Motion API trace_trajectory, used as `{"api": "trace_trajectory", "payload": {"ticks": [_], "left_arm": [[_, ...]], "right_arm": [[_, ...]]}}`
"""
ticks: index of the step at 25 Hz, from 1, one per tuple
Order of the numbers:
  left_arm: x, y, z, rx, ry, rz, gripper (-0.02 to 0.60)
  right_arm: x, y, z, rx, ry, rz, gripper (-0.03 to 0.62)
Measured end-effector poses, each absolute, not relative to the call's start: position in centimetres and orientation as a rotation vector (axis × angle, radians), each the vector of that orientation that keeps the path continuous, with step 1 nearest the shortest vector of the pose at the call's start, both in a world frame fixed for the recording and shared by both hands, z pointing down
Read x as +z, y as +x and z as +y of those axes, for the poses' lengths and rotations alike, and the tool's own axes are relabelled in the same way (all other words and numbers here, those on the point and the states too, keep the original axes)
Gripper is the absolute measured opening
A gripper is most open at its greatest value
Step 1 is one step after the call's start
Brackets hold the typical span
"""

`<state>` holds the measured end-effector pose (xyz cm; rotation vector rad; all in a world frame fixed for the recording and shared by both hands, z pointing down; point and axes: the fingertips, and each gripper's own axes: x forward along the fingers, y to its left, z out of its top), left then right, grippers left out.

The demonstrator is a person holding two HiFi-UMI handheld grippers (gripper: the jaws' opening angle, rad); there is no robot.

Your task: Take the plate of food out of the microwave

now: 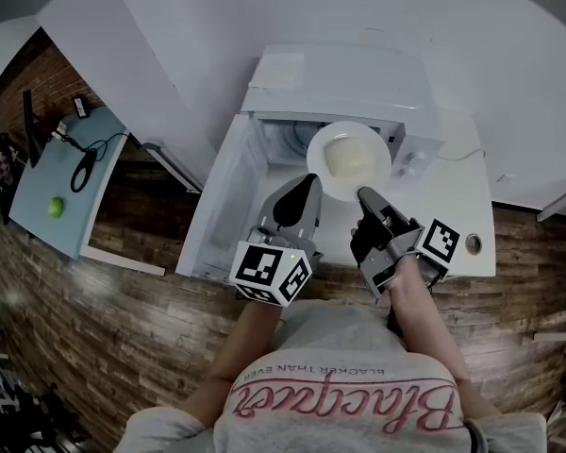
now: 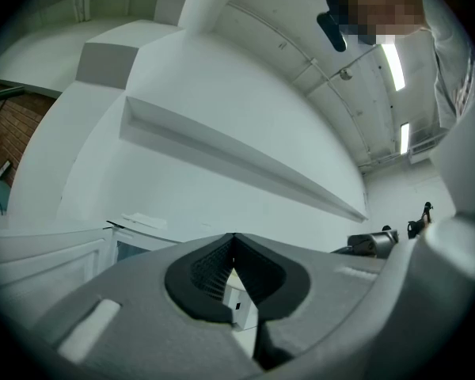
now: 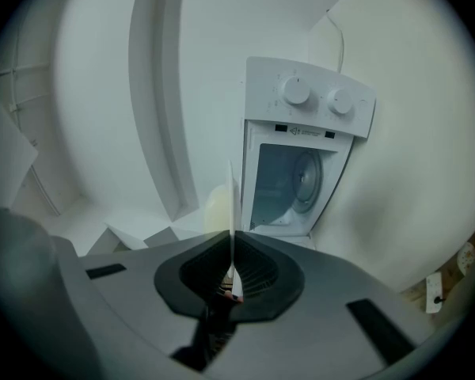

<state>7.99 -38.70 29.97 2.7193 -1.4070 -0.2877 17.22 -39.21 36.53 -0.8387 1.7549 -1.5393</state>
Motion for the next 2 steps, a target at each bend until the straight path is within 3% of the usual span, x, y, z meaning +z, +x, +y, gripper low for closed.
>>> {"api": "trace_trajectory", "payload": {"ticks": [2], "left_arm": [[29.86,7.89,-38.72,-0.289,2.722,-1.409,0.005]], "right_arm": [[36.42,17.06,-39.24,-1.54,-0.834,1.756,0.023]]}}
